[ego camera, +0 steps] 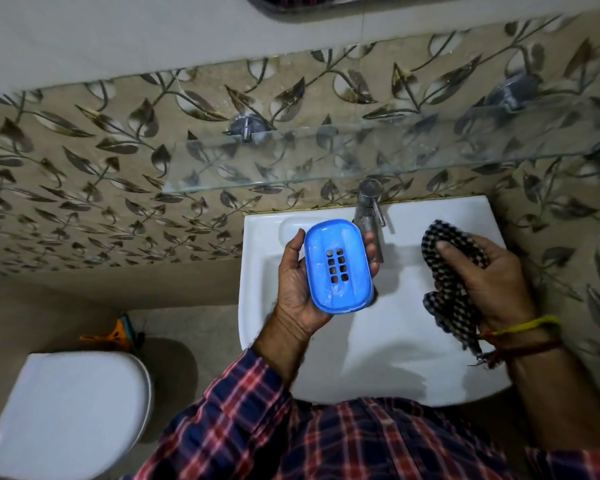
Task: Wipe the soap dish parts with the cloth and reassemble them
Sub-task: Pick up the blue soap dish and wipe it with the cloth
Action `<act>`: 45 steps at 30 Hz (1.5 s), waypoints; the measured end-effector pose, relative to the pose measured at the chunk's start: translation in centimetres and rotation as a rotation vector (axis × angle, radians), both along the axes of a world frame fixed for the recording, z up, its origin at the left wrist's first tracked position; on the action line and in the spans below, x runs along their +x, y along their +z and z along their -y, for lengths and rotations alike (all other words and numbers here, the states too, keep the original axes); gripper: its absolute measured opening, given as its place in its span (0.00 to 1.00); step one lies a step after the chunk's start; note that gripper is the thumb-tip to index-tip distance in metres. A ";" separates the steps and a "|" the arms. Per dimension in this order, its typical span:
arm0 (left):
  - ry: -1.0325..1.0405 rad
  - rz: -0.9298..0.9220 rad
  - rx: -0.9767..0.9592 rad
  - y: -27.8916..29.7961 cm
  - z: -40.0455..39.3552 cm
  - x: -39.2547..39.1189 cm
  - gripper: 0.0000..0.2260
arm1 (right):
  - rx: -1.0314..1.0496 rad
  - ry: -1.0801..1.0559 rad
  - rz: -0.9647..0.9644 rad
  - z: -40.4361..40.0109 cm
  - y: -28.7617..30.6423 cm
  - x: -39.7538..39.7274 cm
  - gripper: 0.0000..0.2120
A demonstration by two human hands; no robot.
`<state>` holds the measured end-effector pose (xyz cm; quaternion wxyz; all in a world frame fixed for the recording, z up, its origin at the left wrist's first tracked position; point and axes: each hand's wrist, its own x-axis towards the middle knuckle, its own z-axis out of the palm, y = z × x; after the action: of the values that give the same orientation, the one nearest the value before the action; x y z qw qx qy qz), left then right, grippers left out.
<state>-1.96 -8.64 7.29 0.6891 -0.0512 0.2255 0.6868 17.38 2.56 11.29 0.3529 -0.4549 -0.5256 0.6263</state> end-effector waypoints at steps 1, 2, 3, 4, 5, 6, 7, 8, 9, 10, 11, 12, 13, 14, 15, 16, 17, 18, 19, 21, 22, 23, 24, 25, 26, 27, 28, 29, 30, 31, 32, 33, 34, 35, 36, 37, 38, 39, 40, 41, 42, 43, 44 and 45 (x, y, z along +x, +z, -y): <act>-0.002 -0.042 -0.010 0.4 -0.3 -0.1 0.34 | 0.102 0.051 0.022 0.2 0.9 -0.3 0.02; -0.006 -0.102 -0.013 0.9 -0.6 -0.2 0.33 | 0.193 0.105 0.033 0.3 1.5 -0.7 0.02; -0.004 -0.172 -0.014 1.4 -0.9 -0.1 0.32 | 0.276 0.149 0.072 0.4 2.2 -1.1 0.05; -0.001 -0.233 -0.011 1.9 -1.3 -0.1 0.31 | 0.362 0.187 0.145 0.4 2.7 -1.5 0.08; 0.007 -0.277 -0.007 2.3 -1.7 0.0 0.30 | 0.413 0.218 0.211 0.4 3.1 -1.9 0.11; 0.019 -0.305 -0.008 2.6 -2.1 -0.1 0.29 | 0.435 0.228 0.254 0.4 3.3 -2.3 0.13; 0.036 -0.326 -0.012 2.8 -2.4 -0.1 0.29 | 0.433 0.222 0.271 0.4 3.8 -2.7 0.14; 0.052 -0.343 -0.012 3.0 -2.7 -0.1 0.29 | 0.435 0.206 0.277 0.5 4.0 -3.1 0.13; 0.054 -0.360 0.002 3.1 -3.0 -0.1 0.30 | 0.432 0.194 0.282 0.5 4.3 -3.5 0.12; 0.045 -0.374 0.025 3.3 -3.2 -0.1 0.29 | 0.424 0.186 0.290 0.7 4.6 -3.9 0.11; 0.036 -0.390 0.037 3.3 -3.3 0.0 0.28 | 0.401 0.183 0.299 1.0 4.9 -4.4 0.11; 0.035 -0.402 0.038 3.2 -3.4 0.0 0.27 | 0.363 0.182 0.294 1.2 4.9 -4.9 0.11; 0.043 -0.421 0.029 2.9 -3.4 0.0 0.27 | 0.315 0.175 0.272 1.5 5.0 -5.4 0.11; 0.052 -0.446 0.022 2.8 -3.4 0.1 0.26 | 0.269 0.158 0.244 1.8 5.0 -6.0 0.10; 0.058 -0.471 0.018 2.7 -3.3 0.3 0.25 | 0.234 0.132 0.221 2.0 5.1 -6.7 0.09; 0.065 -0.495 0.014 2.6 -3.3 0.6 0.25 | 0.216 0.107 0.207 2.2 5.0 -7.3 0.07; 0.076 -0.519 0.011 2.5 -3.2 0.9 0.25 | 0.197 0.086 0.199 2.3 4.9 -7.9 0.05; 0.085 -0.532 0.011 2.5 -3.1 1.1 0.24 | 0.164 0.068 0.183 2.3 4.7 -8.4 0.04; 0.094 -0.535 0.014 2.5 -2.9 1.3 0.24 | 0.107 0.052 0.156 2.5 4.6 -8.8 0.04; 0.113 -0.544 0.019 2.7 -2.7 1.4 0.24 | -0.005 0.010 0.107 2.8 4.3 -9.2 0.08; 0.113 -0.553 0.023 3.0 -2.6 1.4 0.24 | -0.042 -0.008 0.093 3.0 4.4 -9.4 0.09; 0.107 -0.569 0.029 3.3 -2.6 1.4 0.25 | -0.075 -0.023 0.077 3.2 4.6 -9.4 0.08; 0.095 -0.582 0.032 3.6 -2.5 1.4 0.27 | -0.106 -0.034 0.056 3.4 4.8 -9.4 0.06; 0.082 -0.586 0.036 3.7 -2.5 1.3 0.28 | -0.131 -0.036 0.034 3.5 5.0 -9.4 0.04; 0.074 -0.584 0.039 3.8 -2.5 1.3 0.29 | -0.135 -0.027 0.018 3.5 5.3 -9.4 0.03; 0.070 -0.581 0.042 3.8 -2.5 1.4 0.29 | -0.118 -0.011 0.013 3.5 5.5 -9.3 0.03; 0.068 -0.574 0.044 3.8 -2.6 1.4 0.29 | -0.087 0.007 0.015 3.5 5.6 -9.3 0.02; 0.069 -0.564 0.049 3.8 -2.6 1.4 0.29 | -0.053 0.028 0.020 3.5 5.6 -9.2 0.01; 0.077 -0.554 0.055 3.9 -2.7 1.4 0.28 | -0.020 0.055 0.018 3.6 5.7 -9.0 0.01; 0.087 -0.546 0.063 4.0 -2.7 1.3 0.28 | 0.017 0.093 0.013 3.7 5.8 -8.9 0.03; 0.094 -0.541 0.075 4.0 -2.6 1.1 0.28 | 0.052 0.138 0.010 3.8 5.9 -8.7 0.04; 0.096 -0.543 0.089 4.0 -2.6 1.0 0.28 | 0.080 0.179 0.017 3.7 6.0 -8.6 0.06; 0.092 -0.551 0.098 4.0 -2.4 1.0 0.27 | 0.093 0.202 0.022 3.6 5.8 -8.5 0.06; 0.085 -0.562 0.095 3.9 -2.3 1.1 0.26 | 0.096 0.206 0.017 3.3 5.6 -8.5 0.07; 0.079 -0.569 0.081 3.8 -2.2 1.1 0.25 | 0.097 0.202 0.010 3.0 5.5 -8.5 0.07; 0.081 -0.564 0.068 3.9 -2.2 1.2 0.24 | 0.115 0.201 0.010 2.8 5.4 -8.5 0.07; 0.090 -0.552 0.061 4.0 -2.2 1.1 0.23 | 0.159 0.216 0.021 2.8 5.3 -8.6 0.07; 0.103 -0.545 0.061 4.3 -2.3 0.8 0.22 | 0.222 0.247 0.047 3.0 5.3 -8.5 0.07; 0.116 -0.549 0.063 4.6 -2.5 0.4 0.22 | 0.271 0.290 0.078 3.4 5.2 -8.5 0.07; 0.121 -0.566 0.068 4.9 -2.5 0.2 0.21 | 0.284 0.323 0.099 3.7 5.1 -8.4 0.06; 0.116 -0.590 0.070 5.2 -2.6 0.1 0.21 | 0.257 0.339 0.096 3.9 5.0 -8.3 0.06; 0.105 -0.611 0.064 5.3 -2.5 0.2 0.21 | 0.222 0.327 0.084 3.8 4.8 -8.2 0.05; 0.093 -0.620 0.053 5.2 -2.4 0.5 0.21 | 0.202 0.297 0.071 3.5 4.8 -8.2 0.04; 0.088 -0.614 0.044 5.1 -2.3 0.8 0.22 | 0.214 0.274 0.066 3.1 4.8 -8.2 0.04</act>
<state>-1.13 -6.30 12.44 0.5593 0.1639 0.4059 0.7039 9.15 -0.56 16.07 0.2930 -0.3592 -0.6577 0.5938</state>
